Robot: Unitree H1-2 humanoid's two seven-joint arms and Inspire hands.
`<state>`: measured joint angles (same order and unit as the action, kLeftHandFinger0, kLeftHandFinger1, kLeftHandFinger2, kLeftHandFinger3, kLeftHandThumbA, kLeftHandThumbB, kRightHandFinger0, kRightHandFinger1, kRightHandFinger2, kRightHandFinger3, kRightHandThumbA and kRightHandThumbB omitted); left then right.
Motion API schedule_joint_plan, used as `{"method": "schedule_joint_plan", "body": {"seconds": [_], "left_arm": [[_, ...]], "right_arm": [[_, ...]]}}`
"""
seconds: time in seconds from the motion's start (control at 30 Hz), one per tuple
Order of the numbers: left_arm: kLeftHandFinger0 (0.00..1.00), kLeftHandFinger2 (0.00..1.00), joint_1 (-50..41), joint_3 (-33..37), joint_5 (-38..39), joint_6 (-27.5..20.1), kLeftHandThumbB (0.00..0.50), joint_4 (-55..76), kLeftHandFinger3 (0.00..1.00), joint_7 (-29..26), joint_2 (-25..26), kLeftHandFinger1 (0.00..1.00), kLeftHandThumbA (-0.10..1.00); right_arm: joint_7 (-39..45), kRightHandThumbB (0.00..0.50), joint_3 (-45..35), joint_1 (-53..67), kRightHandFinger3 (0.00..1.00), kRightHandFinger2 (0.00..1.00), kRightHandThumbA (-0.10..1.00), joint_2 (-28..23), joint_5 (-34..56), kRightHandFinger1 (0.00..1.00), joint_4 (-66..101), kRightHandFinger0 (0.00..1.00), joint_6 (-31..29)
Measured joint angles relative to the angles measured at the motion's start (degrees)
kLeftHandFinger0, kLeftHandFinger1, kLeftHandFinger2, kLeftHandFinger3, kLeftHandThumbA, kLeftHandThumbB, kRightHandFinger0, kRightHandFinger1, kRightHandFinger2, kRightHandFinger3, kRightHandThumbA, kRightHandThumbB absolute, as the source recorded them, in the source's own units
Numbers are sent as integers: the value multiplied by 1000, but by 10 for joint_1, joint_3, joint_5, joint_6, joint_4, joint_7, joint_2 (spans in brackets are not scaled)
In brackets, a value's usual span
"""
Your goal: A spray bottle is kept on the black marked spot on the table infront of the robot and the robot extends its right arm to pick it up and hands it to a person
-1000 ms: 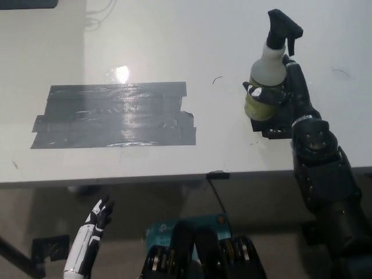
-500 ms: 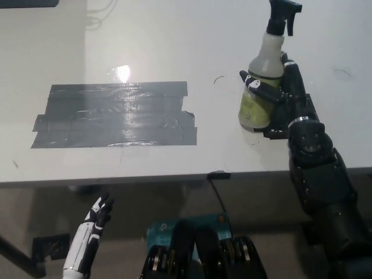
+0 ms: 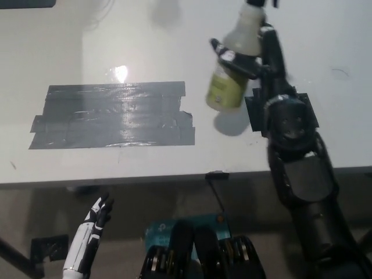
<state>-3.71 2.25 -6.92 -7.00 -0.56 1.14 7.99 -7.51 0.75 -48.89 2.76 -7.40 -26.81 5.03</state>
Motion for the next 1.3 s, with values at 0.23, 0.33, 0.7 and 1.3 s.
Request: {"method": "schedule_joint_plan", "body": {"seconds": [0.23,0.33,0.7,1.3], "left_arm": [[1000,1000,0,0,0,0,296,0,1000,0,0,1000,1000],[1000,1000,1,0,0,0,294,0,1000,0,0,1000,1000],[1000,1000,3,3,-1,0,294,0,1000,0,2,1000,1000],[1000,1000,6,4,-5,1,285,1,1000,0,6,1000,1000]], "right_arm": [[5,133,12,-22,913,898,-100,30,2,499,-82,3,12],[6,133,12,-25,908,902,-100,39,3,499,-137,0,13],[-6,111,11,-78,902,901,-100,55,6,532,-282,10,-26],[67,500,5,-40,1000,1000,820,32,50,1000,-168,1000,-41]]}}
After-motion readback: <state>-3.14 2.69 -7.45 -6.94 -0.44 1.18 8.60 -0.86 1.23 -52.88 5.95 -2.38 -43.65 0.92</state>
